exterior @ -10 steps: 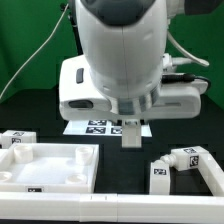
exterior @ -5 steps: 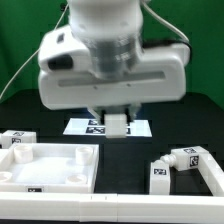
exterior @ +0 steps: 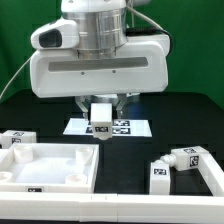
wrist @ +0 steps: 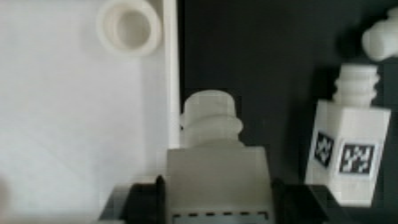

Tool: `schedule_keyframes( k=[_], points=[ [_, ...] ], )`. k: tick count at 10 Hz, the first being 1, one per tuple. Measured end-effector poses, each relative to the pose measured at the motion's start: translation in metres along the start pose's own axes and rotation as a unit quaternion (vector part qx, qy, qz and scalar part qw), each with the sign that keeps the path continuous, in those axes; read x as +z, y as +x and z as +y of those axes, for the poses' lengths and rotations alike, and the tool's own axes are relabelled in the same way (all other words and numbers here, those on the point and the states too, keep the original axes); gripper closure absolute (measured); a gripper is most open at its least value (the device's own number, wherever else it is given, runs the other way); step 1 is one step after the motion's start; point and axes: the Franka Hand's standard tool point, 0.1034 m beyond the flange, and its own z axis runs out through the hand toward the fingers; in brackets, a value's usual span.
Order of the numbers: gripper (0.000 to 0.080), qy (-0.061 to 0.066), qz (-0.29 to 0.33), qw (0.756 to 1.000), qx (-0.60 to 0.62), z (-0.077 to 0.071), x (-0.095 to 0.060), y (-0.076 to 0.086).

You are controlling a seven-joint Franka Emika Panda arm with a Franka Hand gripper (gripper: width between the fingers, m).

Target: Assemble one leg

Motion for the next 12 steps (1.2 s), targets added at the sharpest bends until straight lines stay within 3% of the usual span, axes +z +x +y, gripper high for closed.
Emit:
schedule_keyframes(
  k=[1, 3, 6, 8, 10, 12],
  points=[
    [0.0518, -0.005, 0.039, 0.999, 0.000, 0.001, 0.000, 0.002],
    [0.0518, 0.000, 0.086, 0.996, 0.021, 0.014, 0.013, -0.009],
    [0.0518, -0.028, 0.187, 0.982, 0.014, 0.025, 0.015, -0.011],
    [0.0518, -0.057, 0.282, 0.958, 0.011, 0.034, 0.014, -0.011],
    [0.0518, -0.056, 0.267, 0.962, 0.012, 0.035, 0.029, -0.020],
    [0.0518, -0.050, 0.262, 0.964, 0.007, 0.027, 0.024, -0.007]
  ],
)
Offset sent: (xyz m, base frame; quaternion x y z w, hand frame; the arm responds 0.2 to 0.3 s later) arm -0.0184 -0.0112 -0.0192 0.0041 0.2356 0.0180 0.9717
